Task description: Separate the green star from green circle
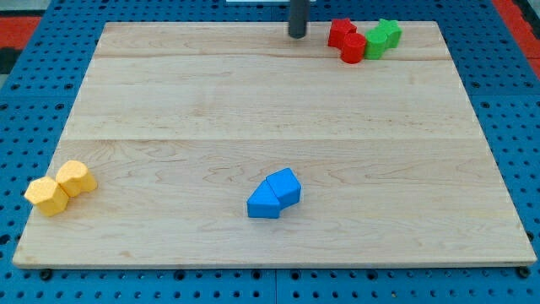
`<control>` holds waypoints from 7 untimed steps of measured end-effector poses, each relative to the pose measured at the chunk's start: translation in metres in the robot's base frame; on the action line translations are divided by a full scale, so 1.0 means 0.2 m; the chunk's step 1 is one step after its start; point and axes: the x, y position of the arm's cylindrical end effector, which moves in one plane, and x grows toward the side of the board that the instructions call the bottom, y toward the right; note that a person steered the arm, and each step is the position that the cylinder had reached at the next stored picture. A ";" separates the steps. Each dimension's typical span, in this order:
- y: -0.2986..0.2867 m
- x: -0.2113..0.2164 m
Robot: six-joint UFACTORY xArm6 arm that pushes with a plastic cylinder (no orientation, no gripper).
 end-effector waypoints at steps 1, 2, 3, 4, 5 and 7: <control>-0.26 0.09; -0.45 0.25; -0.37 0.42; -0.16 0.56; 0.19 0.59; 0.95 0.60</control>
